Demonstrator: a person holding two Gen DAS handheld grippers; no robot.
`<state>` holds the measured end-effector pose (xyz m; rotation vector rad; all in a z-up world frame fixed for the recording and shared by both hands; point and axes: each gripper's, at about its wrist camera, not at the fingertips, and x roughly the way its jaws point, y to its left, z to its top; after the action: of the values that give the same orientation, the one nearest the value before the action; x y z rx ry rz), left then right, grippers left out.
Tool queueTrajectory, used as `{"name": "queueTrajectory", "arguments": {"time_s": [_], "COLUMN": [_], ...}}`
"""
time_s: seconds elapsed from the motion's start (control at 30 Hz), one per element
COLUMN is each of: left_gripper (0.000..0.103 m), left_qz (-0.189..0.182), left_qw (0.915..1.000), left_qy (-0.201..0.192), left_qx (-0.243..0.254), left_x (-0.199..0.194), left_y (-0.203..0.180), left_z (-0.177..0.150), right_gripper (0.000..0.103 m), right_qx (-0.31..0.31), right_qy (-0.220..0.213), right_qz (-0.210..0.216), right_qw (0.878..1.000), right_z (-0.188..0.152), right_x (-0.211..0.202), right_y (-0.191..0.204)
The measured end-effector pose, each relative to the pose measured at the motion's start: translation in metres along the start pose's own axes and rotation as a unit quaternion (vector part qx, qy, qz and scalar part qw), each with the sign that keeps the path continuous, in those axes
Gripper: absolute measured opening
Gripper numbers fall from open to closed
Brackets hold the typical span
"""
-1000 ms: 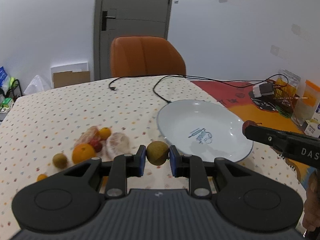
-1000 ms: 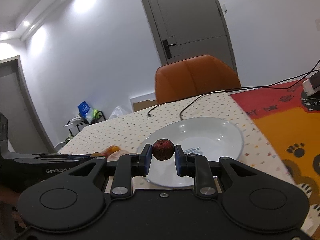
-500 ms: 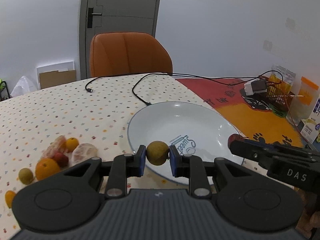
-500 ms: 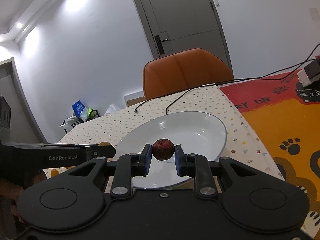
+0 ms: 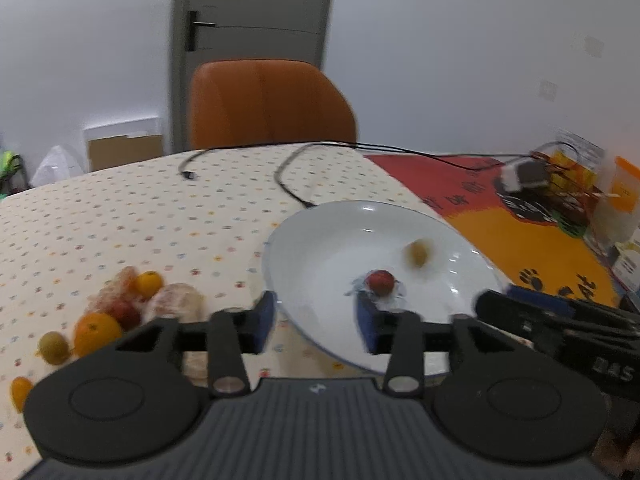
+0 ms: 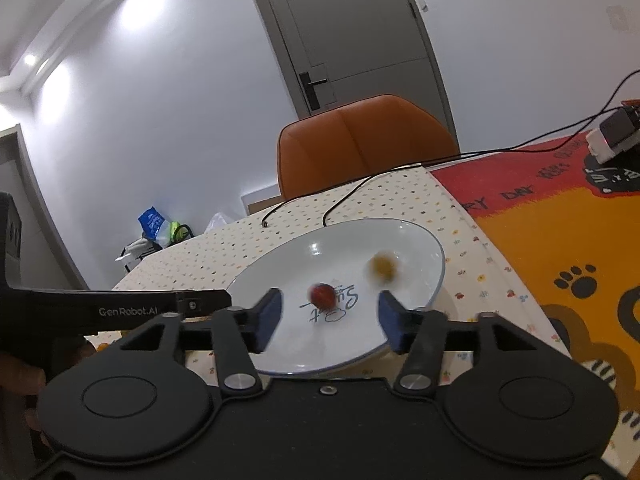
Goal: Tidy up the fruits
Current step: 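Carry the plum and green citrus to the white plate and release both, then move both open tools back toward the fruit cluster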
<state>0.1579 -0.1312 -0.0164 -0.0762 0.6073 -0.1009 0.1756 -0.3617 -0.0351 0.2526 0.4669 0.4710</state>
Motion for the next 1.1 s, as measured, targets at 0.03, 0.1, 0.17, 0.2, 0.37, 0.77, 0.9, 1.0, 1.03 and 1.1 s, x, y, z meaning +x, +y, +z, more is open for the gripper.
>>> {"name": "queueTrajectory", "arguments": {"time_s": [0.03,0.1,0.17,0.2,0.37,0.77,0.9,1.0,1.03,1.1], "left_gripper": [0.063,0.077,0.082,0.084,0.089,0.093,0.093,0.093,0.093,0.093], "left_qz": [0.010,0.017,0.021,0.023,0.039,0.071,0.084,0.090,0.089,0.088], "left_qw": [0.9999,0.9996,0.9994,0.9992,0.9980,0.9931,0.9910,0.9896,0.9892,0.9887], "left_qy": [-0.005,-0.017,-0.026,-0.029,-0.037,-0.055,-0.064,-0.061,-0.060,-0.062], "left_qx": [-0.007,-0.011,-0.011,-0.013,-0.032,-0.075,-0.083,-0.095,-0.099,-0.104], "left_x": [-0.002,-0.008,-0.013,-0.016,-0.028,-0.059,-0.070,-0.075,-0.077,-0.081], "left_y": [0.003,0.007,0.011,0.014,0.031,0.076,0.090,0.100,0.104,0.109], "left_z": [-0.001,-0.002,-0.002,-0.003,-0.005,-0.012,-0.016,-0.018,-0.018,-0.019], "right_gripper": [0.067,0.076,0.086,0.087,0.097,0.103,0.103,0.103,0.103,0.103], "right_qx": [0.004,0.007,0.006,0.007,0.004,0.012,0.000,-0.006,-0.004,-0.004], "right_qy": [-0.001,-0.002,-0.001,0.000,-0.007,0.003,0.005,0.003,0.001,0.002], "right_qz": [-0.002,-0.002,0.001,0.003,0.008,0.030,0.027,0.014,0.013,0.014], "right_qw": [1.000,1.000,1.000,1.000,1.000,0.999,1.000,1.000,1.000,1.000], "right_z": [-0.001,-0.003,-0.005,-0.005,-0.006,-0.004,-0.007,-0.008,-0.009,-0.009], "right_x": [-0.001,-0.001,-0.001,-0.001,-0.001,-0.001,0.003,0.006,0.006,0.006], "right_y": [0.001,0.003,0.007,0.009,0.022,0.043,0.054,0.061,0.062,0.065]}}
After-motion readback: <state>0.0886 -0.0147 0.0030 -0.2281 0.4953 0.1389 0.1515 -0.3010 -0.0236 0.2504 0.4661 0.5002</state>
